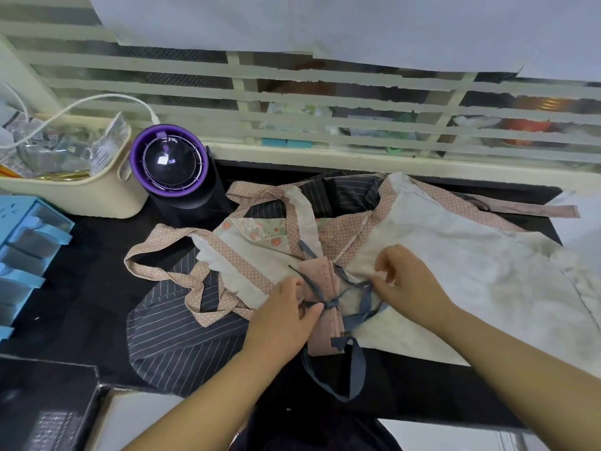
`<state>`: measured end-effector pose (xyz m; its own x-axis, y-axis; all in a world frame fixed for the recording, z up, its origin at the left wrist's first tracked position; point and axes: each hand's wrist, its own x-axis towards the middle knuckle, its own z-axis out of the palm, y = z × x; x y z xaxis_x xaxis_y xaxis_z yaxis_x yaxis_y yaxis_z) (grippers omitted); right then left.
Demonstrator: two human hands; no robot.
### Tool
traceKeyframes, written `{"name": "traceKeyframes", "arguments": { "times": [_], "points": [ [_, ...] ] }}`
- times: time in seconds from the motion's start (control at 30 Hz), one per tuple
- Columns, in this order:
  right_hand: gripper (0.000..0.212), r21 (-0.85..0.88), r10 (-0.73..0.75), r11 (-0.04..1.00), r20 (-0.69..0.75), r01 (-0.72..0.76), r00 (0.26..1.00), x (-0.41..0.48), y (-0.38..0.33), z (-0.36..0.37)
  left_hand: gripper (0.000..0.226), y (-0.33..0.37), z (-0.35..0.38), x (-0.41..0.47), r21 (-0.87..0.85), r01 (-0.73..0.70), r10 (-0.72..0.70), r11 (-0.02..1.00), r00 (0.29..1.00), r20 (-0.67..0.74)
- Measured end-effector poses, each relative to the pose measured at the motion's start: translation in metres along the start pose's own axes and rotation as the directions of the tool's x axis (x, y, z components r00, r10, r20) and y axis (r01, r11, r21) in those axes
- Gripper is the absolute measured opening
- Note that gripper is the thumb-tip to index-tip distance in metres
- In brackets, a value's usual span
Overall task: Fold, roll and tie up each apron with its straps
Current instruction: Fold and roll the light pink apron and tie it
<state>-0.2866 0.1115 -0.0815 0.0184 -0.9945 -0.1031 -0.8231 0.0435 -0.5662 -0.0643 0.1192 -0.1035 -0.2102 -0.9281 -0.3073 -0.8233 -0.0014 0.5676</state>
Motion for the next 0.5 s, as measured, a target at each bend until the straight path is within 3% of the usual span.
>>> {"name": "traceKeyframes", "arguments": {
  "times": [0.1, 0.2, 0.27, 0.37, 0.43, 0.5],
  "points": [
    [0.021, 0.008, 0.129, 0.990, 0.336, -0.140, 0.933, -0.017, -0.010, 0.004, 0.084, 0.006, 0.011, 0.014, -0.126, 0.145, -0.135, 0.981, 0.987, 0.083],
    [0.041, -0.054, 0.143, 0.989, 0.608, -0.138, 0.781, -0.027, -0.015, 0.019, 0.090, 0.015, 0.018, 0.024, -0.032, 0.187, -0.184, 0.982, 0.980, 0.075],
    [0.034, -0.047, 0.131, 0.990, 0.626, -0.131, 0.769, -0.029, -0.016, 0.025, 0.084, 0.018, 0.023, 0.026, -0.068, 0.199, -0.194, 0.978, 0.978, 0.080],
    [0.010, 0.070, 0.146, 0.969, 0.610, -0.236, 0.779, -0.031, -0.019, 0.024, 0.047, 0.021, 0.024, 0.025, -0.332, 0.192, -0.171, 0.924, 0.981, 0.091],
    [0.014, 0.195, 0.153, 0.926, 0.589, -0.323, 0.793, -0.031, -0.023, 0.013, 0.031, 0.029, 0.009, 0.026, -0.569, 0.187, -0.160, 0.801, 0.982, 0.098],
    [0.017, 0.338, 0.143, 0.871, 0.520, -0.356, 0.842, -0.028, -0.032, -0.009, 0.024, 0.041, -0.021, 0.033, -0.781, 0.163, -0.161, 0.603, 0.984, 0.081]
  ]
}}
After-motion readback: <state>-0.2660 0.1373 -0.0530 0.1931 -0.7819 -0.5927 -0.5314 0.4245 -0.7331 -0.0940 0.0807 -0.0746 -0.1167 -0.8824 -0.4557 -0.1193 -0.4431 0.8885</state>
